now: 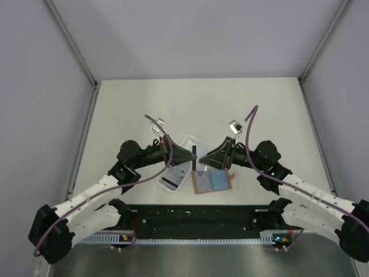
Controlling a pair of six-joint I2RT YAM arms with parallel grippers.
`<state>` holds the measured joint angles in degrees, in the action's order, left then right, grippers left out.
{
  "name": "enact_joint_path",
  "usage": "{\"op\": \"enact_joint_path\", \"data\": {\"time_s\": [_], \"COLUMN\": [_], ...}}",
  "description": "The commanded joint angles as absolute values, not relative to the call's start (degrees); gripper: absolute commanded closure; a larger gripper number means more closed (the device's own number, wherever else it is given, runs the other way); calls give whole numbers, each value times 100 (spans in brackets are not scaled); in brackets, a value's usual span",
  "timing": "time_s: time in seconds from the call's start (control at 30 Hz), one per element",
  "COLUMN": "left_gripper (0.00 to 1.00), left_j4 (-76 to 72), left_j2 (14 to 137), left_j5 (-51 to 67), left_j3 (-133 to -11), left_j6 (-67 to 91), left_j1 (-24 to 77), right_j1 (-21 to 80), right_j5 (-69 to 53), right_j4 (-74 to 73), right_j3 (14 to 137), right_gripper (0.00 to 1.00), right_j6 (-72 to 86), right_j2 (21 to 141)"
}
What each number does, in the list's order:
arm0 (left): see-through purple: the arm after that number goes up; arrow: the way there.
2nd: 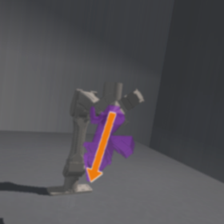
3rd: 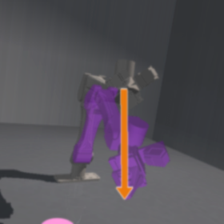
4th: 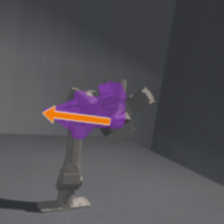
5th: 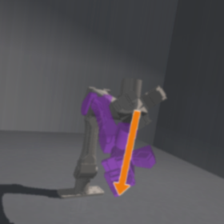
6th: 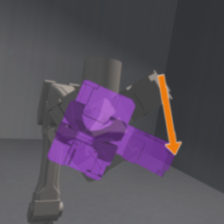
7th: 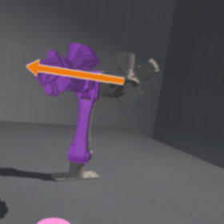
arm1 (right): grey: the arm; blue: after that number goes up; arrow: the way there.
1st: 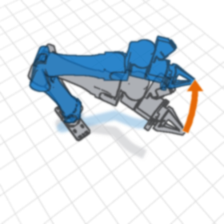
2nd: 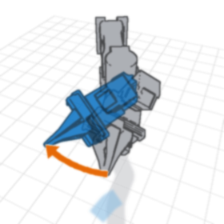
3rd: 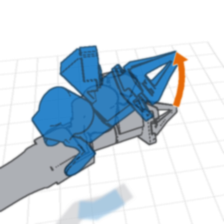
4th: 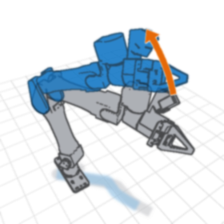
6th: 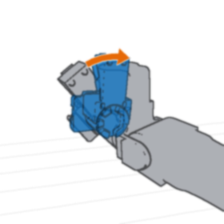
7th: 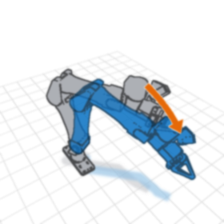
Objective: Put the credit cards into the card holder
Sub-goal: Insert the credit card into the card holder.
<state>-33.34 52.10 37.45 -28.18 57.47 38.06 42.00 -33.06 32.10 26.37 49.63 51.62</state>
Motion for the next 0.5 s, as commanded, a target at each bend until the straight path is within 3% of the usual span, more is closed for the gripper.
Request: {"op": "enact_joint_path", "data": {"time_s": [0.0, 0.07, 0.17, 0.23, 0.47], "left_gripper": [100, 100, 100, 99, 66], "left_j4": [-3516, -3516, -3516, -3454, -3138], "left_j2": [5273, 5308, 5344, 5344, 5142], "left_j5": [3832, 3823, 3832, 3806, 3595], "left_j3": [-3094, -3103, -3120, -3138, -3199], "left_j6": [5581, 5572, 5546, 5511, 5344], "left_j1": [3867, 3885, 3894, 3894, 3894], "right_j1": [4228, 4228, 4228, 4228, 4228], "right_j5": [-3287, -3270, -3252, -3173, -3015], "right_j4": [3226, 3199, 3138, 2998, 2514], "right_j3": [2918, 2918, 2935, 2953, 3041], "right_gripper": [76, 82, 100, 100, 100], "right_j6": [4781, 4746, 4720, 4658, 4535], "right_j2": [5001, 4966, 4940, 4887, 4597]}}
